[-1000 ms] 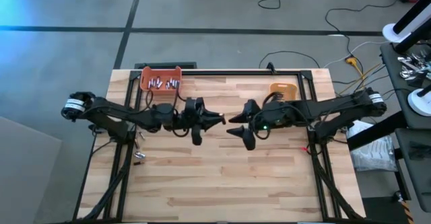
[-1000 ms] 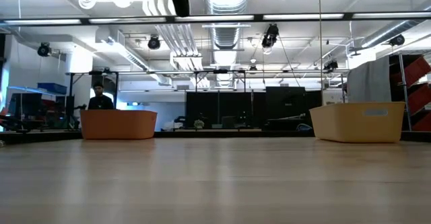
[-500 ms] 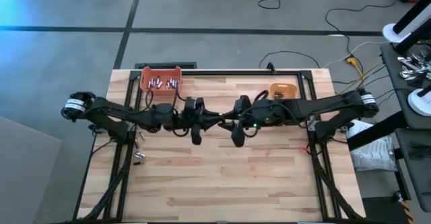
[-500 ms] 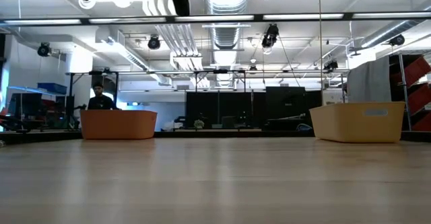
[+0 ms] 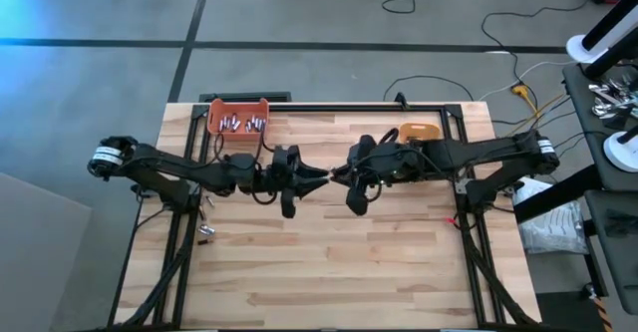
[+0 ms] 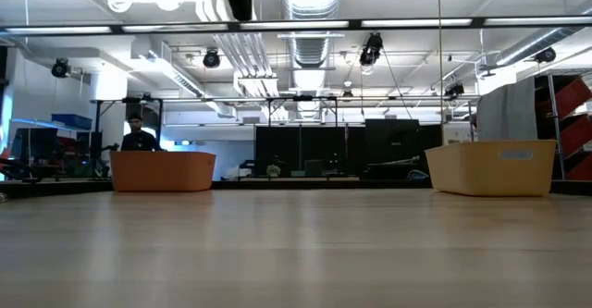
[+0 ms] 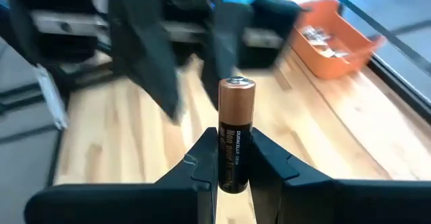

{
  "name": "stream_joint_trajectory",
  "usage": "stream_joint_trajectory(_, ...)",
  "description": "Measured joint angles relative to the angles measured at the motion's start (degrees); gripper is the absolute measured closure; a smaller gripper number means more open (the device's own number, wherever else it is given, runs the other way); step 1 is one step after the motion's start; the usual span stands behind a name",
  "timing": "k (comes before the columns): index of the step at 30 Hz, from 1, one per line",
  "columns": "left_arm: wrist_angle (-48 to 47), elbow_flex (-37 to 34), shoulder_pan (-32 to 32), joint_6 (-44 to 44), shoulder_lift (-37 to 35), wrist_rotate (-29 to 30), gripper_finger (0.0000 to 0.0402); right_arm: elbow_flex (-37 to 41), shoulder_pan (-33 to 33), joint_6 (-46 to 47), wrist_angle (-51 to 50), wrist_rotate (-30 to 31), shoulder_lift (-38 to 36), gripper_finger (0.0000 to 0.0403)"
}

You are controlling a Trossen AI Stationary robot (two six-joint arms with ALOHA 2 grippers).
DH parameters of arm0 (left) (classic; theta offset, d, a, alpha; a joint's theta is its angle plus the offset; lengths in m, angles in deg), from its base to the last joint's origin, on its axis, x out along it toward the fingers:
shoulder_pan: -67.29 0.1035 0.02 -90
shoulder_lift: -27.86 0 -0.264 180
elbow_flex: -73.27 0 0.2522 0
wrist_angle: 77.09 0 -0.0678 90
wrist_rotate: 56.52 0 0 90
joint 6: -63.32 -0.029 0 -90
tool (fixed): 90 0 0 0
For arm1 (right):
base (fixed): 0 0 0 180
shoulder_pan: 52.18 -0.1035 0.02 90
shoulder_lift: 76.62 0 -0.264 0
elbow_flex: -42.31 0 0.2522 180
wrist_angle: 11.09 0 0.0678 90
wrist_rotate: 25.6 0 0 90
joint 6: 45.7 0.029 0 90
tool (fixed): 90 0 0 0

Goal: Sort batteries
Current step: Put the black battery into the yellow bin

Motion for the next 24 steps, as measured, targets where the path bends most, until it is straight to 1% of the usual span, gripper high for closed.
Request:
stream_joint_trajectory(2,-3.6,-0.1,0.0,-0.8,-2.6,0.0,0.0298,-2.6,0.5,0.8,-8.5,1.1,-0.1,0.036)
stream_joint_trajectory(4,-10.1,-0.5,0.0,-1.5,-6.1,0.0,0.0288,-5.0,1.3,1.4,-19.1,1.9,-0.7,0.036)
stream_joint_trajectory(5,-13.5,-0.5,0.0,-1.8,-7.8,0.0,0.0284,-5.5,1.8,2.2,-25.6,3.6,-1.5,0.036)
stream_joint_trajectory(7,-20.5,-0.7,-0.4,-1.7,-11.5,0.2,0.0279,-5.0,2.7,5.8,-40.2,9.7,-3.1,0.036)
stream_joint_trajectory(9,-25.0,-0.8,-1.1,-1.2,-14.7,1.1,0.0278,-2.4,4.0,11.6,-52.5,16.7,-5.3,0.036)
stream_joint_trajectory(10,-26.6,-0.8,-1.6,-1.0,-16.1,1.9,0.0278,-0.3,4.8,14.8,-57.2,19.1,-6.2,0.036)
stream_joint_trajectory(11,-28.1,-0.8,-2.1,-1.0,-17.4,2.7,0.0278,2.1,5.8,17.7,-59.5,20.4,-7.6,0.036)
stream_joint_trajectory(13,-29.4,-0.9,-3.1,-0.9,-18.8,3.2,0.028,8.2,8.3,20.2,-57.4,20.0,-11.4,0.036)
stream_joint_trajectory(15,-29.7,-0.9,-3.7,-1.0,-19.6,3.2,0.0281,14.9,10.7,21.0,-53.2,16.4,-14.7,0.036)
stream_joint_trajectory(17,-27.9,-1.0,-4.1,-1.3,-19.5,3.2,0.0282,21.5,13.5,21.9,-47.7,13.3,-17.1,0.036)
stream_joint_trajectory(20,-27.2,-0.9,-4.2,-1.4,-18.2,3.3,0.0283,30.1,17.6,23.2,-40.1,9.8,-18.3,0.036)
stream_joint_trajectory(24,-26.6,-1.0,-4.2,-0.6,-15.7,3.3,0.0283,36.9,24.3,23.4,-31.8,8.4,-17.2,0.036)
